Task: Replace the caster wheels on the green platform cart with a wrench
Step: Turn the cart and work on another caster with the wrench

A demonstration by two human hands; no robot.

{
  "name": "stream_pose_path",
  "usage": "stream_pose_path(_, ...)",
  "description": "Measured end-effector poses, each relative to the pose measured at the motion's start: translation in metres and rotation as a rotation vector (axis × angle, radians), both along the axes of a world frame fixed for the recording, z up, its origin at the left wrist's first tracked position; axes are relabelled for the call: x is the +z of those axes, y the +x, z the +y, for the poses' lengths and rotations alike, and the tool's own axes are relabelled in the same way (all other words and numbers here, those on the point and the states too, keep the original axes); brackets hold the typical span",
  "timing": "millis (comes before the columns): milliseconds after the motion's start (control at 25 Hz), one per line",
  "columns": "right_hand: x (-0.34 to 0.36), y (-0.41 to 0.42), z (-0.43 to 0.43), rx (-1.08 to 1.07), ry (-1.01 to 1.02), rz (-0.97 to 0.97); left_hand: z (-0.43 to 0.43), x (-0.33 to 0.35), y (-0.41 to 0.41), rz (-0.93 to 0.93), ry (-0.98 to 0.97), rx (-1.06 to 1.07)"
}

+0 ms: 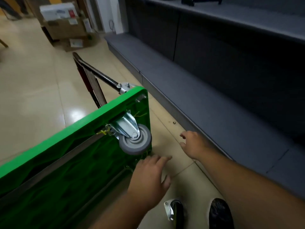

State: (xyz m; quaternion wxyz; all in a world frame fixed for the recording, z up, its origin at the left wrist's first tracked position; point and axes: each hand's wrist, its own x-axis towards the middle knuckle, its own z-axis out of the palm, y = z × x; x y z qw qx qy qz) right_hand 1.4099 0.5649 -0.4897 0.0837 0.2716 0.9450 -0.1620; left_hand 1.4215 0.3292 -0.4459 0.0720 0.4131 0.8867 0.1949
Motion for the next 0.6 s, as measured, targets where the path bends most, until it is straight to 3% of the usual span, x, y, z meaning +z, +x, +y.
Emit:
stream_pose_path(160, -0.060, -0.044, 0.037, 0.084, 0.033, -0.106, 0.035, -0.046, -0.031, -0.091, 0.004, 0.039)
stream_pose_path(600, -0.164, -0.151, 0.117, 0.274, -0.004, -0.268, 0.100, -0.161, -0.077, -0.075, -0.086, 0.203)
